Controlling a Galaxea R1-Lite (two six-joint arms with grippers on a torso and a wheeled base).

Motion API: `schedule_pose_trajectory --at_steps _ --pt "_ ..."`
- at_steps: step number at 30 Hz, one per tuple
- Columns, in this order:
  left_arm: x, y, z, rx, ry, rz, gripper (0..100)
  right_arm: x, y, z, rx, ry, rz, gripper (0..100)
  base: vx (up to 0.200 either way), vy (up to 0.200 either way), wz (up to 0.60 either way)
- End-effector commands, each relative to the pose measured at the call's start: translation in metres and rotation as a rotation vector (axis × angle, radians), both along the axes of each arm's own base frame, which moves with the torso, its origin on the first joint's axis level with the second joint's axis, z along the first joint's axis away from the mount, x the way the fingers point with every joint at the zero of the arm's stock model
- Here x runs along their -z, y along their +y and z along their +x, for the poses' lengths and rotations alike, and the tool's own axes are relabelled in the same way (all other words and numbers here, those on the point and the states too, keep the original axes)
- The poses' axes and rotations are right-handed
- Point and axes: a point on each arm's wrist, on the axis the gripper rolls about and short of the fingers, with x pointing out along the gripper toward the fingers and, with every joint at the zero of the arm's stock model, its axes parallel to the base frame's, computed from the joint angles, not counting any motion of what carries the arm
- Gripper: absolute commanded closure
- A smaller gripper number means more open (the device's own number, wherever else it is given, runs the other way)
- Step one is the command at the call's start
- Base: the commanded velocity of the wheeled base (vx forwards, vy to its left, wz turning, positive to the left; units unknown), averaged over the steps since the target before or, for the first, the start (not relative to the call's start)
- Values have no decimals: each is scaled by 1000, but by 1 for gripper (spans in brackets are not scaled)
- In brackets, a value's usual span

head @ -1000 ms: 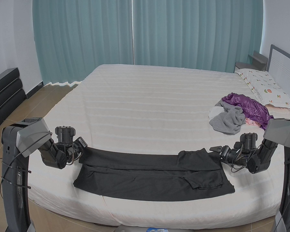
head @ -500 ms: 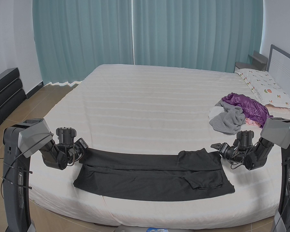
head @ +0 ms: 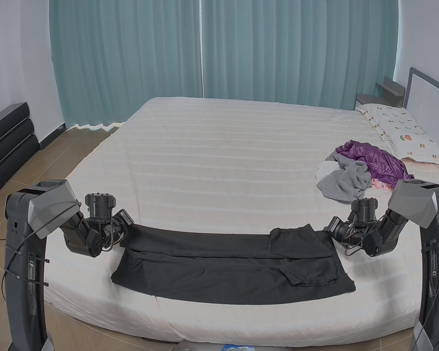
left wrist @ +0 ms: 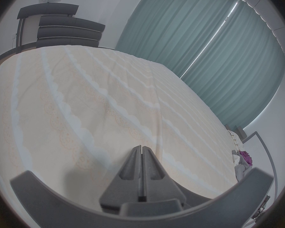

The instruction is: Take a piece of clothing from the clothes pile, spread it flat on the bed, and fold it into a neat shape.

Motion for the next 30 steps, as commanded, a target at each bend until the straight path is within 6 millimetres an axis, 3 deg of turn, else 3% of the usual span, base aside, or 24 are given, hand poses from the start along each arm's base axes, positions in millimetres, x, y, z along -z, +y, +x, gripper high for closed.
schedule_pose_trajectory --at_steps 1,17,18,19,20,24,30 --pt "1 0 0 -1 1 0 100 -3 -2 3 13 -16 6 100 0 0 0" --pt "0 0 0 2 -2 -2 100 -3 -13 6 49 -29 23 100 0 0 0" --pt "0 0 0 2 -3 -4 100 -4 -13 6 50 -32 24 0 0 0 0" --pt "0 0 0 2 -2 -4 100 -4 -12 6 50 -32 27 0 0 0 0" --pt "0 0 0 2 -2 -5 0 -6 -12 6 51 -34 29 0 0 0 0" --pt "-2 1 -2 -7 -1 -19 0 -16 -13 1 64 -51 51 0 0 0 0" --pt "-46 3 -36 -36 -13 -129 0 -54 -9 -46 93 -95 142 0 0 0 0"
